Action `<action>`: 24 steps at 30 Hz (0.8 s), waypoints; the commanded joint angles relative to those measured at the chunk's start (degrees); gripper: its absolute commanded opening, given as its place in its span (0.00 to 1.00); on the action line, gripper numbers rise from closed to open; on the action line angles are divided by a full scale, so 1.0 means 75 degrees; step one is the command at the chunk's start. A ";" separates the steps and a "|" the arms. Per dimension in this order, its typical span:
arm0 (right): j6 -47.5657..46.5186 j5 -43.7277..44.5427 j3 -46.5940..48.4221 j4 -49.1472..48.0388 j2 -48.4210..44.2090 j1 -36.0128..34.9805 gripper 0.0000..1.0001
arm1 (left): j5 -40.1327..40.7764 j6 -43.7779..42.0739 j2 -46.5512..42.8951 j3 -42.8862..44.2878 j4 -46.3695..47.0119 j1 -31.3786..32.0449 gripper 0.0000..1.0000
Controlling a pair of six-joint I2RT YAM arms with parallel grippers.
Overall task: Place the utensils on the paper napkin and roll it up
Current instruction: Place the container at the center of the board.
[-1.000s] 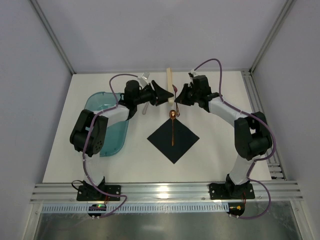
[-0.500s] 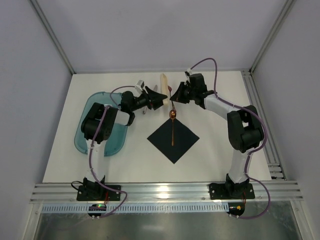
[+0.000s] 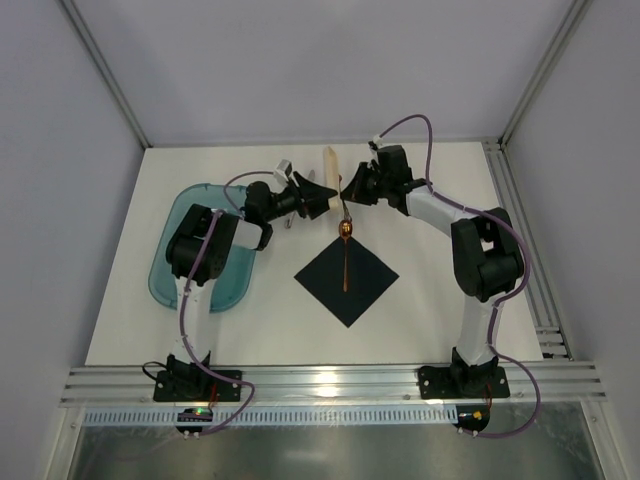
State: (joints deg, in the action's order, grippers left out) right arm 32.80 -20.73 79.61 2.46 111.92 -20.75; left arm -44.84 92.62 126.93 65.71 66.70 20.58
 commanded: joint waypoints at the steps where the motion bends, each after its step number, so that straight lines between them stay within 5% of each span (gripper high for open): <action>1: -0.0072 -0.0119 0.0400 -0.0375 -0.0005 0.0048 0.04 | -0.0033 -0.0103 0.0161 0.0180 -0.0139 0.0057 0.32; 24: -0.0166 -0.0283 0.0166 -0.0457 -0.0157 0.0166 0.04 | 0.0084 -0.0747 -0.0002 0.0215 -0.1275 0.0303 0.48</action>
State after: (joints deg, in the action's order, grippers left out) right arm 31.79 -21.15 79.59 3.05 111.92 -19.31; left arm -44.23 89.41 127.79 66.30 61.49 22.02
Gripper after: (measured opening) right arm 0.054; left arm 0.492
